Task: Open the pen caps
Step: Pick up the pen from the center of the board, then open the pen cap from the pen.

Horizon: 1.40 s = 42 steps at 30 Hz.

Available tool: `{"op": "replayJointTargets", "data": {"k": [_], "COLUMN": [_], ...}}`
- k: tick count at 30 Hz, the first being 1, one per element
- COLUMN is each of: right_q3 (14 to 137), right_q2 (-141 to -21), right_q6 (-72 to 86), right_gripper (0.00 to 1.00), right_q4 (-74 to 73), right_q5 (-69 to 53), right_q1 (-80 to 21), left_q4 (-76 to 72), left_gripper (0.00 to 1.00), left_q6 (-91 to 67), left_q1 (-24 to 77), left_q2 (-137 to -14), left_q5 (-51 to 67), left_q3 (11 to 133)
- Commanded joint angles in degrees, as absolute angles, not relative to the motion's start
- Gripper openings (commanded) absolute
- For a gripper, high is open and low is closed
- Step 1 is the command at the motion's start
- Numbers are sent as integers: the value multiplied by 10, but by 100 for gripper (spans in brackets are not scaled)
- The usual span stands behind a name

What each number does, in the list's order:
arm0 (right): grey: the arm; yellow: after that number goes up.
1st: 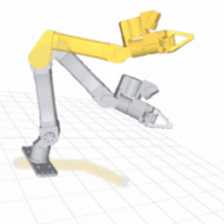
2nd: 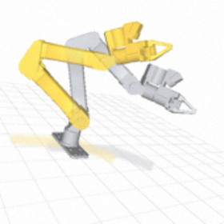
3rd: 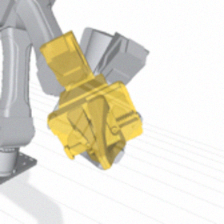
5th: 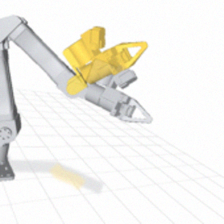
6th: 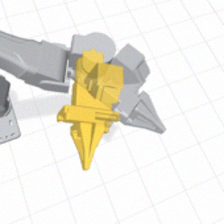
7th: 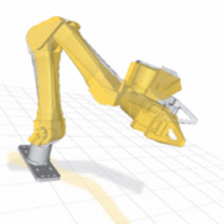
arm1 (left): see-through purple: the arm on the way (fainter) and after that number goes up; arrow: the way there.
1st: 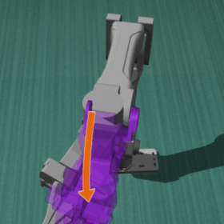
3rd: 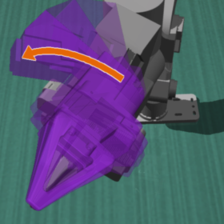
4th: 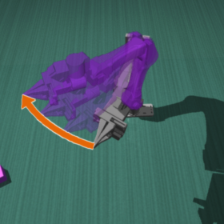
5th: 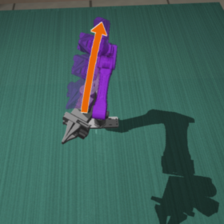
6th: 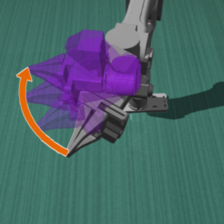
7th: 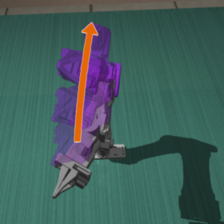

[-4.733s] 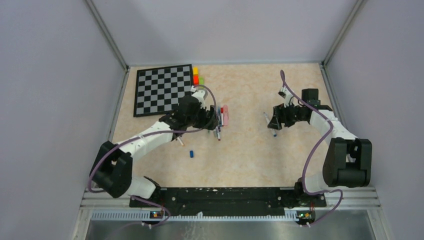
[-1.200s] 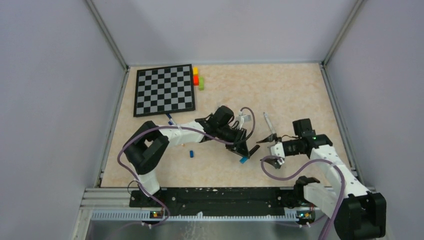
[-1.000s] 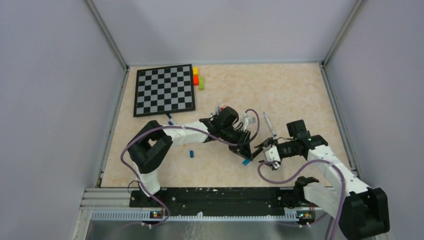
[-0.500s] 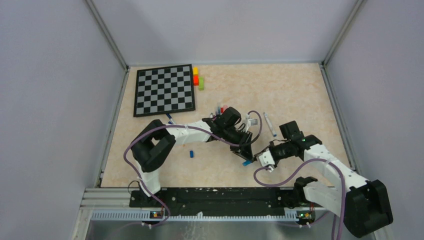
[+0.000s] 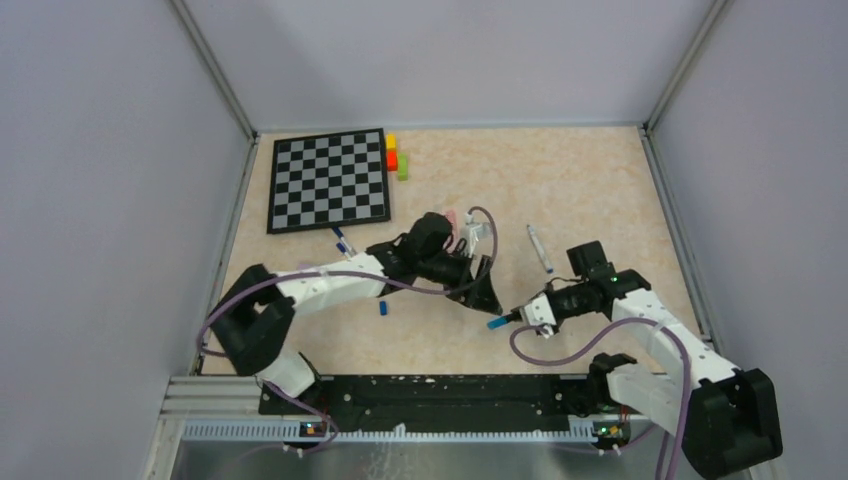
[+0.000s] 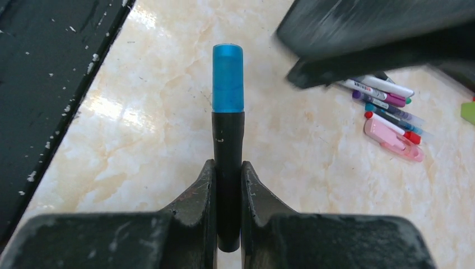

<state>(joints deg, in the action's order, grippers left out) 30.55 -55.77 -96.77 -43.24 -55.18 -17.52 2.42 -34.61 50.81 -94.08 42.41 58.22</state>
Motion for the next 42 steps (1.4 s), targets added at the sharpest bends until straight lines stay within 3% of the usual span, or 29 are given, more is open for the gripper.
{"op": "replayJointTargets", "data": {"k": [1,5,13,21,24,31,42], "right_q3": [348,377,402,333,343,344,347], "right_q2": [-552,-565,-619,-669,-696,-715,-722], "right_q6": [-937,-825,-345,96,118,153,159], "right_gripper": [0,0,0,0,0,0,0], "right_q4": [-476,-466,-236,111,110,128,133], "right_q5": [-624,-664,-734,-824,-836,-845,-850], "right_q1": [-153,-139,-108,-91,-92,-92,-93], "left_q4": [-110,-220,-372,-455,-523,-623,-776], "left_gripper": [82,98,99,99,98,86,60], "left_q6": [-359,-352,-403,-445,-447,-466,-509], "left_q1": [499,499,497,497,497,497,498], "left_q2": [-780,-639,-460,-500,-552,-677,-847], "left_q5": [301,184,74,69,80,83,150], "left_q3": [493,378,195,171,178,218,289]}}
